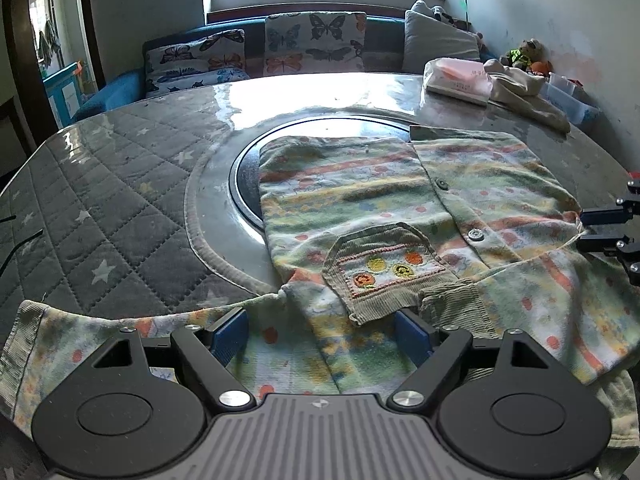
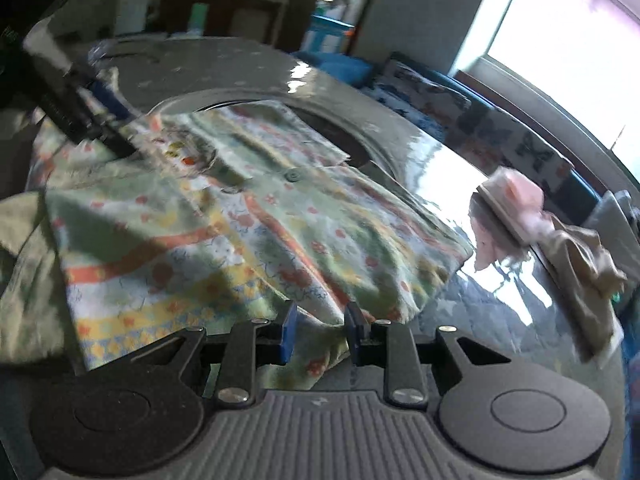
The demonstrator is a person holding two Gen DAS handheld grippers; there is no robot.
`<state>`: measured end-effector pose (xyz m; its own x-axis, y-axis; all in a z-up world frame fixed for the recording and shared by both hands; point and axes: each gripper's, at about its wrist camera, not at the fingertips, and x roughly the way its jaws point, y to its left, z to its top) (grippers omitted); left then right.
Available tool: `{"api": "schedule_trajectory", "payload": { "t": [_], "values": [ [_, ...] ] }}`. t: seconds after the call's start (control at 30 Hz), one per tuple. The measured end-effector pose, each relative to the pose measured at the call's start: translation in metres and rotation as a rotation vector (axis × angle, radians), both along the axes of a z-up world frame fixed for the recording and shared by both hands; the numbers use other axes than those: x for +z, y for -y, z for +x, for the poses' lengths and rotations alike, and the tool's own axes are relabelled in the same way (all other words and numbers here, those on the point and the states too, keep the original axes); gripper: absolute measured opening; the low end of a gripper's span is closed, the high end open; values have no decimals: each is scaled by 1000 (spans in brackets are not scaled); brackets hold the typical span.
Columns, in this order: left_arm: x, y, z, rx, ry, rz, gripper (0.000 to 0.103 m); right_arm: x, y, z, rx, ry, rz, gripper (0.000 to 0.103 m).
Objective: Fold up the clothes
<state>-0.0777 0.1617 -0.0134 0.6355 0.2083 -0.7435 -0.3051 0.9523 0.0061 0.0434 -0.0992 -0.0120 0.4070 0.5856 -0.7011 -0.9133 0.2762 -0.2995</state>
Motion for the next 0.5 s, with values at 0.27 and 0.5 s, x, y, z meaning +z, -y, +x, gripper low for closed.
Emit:
{"api": "schedule_trajectory", "payload": {
  "t": [0.27, 0.5],
  "values": [
    [-1, 0, 4, 5, -7, 11, 85, 6, 5, -3, 43, 23, -42, 3],
    [-2, -1, 5, 0, -6, 18, 87, 9, 28, 6, -54, -23, 13, 3]
  ]
}}
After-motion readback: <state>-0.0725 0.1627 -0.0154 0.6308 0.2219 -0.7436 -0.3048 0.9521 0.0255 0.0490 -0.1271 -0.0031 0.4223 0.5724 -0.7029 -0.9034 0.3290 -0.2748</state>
